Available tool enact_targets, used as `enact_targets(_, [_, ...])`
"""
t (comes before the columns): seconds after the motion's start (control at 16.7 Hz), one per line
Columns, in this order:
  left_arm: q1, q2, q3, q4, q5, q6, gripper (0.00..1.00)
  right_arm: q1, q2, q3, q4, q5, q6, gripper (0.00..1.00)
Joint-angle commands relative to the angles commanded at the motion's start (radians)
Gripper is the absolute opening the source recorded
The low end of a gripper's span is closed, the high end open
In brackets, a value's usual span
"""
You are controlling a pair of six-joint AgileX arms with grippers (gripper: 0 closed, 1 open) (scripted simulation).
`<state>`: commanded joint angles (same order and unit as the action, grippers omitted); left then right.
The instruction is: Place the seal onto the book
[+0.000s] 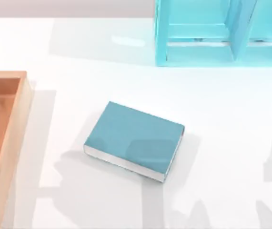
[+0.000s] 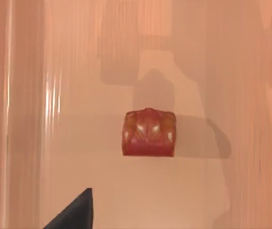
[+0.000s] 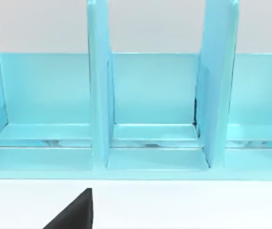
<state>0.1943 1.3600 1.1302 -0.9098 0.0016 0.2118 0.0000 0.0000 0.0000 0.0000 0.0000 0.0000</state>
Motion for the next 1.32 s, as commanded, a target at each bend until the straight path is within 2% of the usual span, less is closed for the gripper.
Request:
enact_targets(0.3, [0.052, 0.372, 0.296, -0.237, -0.001, 0.057, 1.00, 0.000, 0.000, 0.000, 0.000, 0.000, 0.000, 1.00])
enact_targets(0.6, [0.072, 0.503, 0.403, -0.327, 0.001, 0.079, 1.00, 0.000, 0.000, 0.000, 0.000, 0.000, 0.000, 1.00])
enact_targets(0.96, [0.068, 0.506, 0.386, -0.308, 0.001, 0.078, 1.00, 0.000, 0.000, 0.000, 0.000, 0.000, 0.000, 1.00])
enact_targets(1.32, [0.073, 0.573, 0.221, -0.068, 0.002, 0.081, 1.00, 0.000, 0.000, 0.000, 0.000, 0.000, 0.000, 1.00])
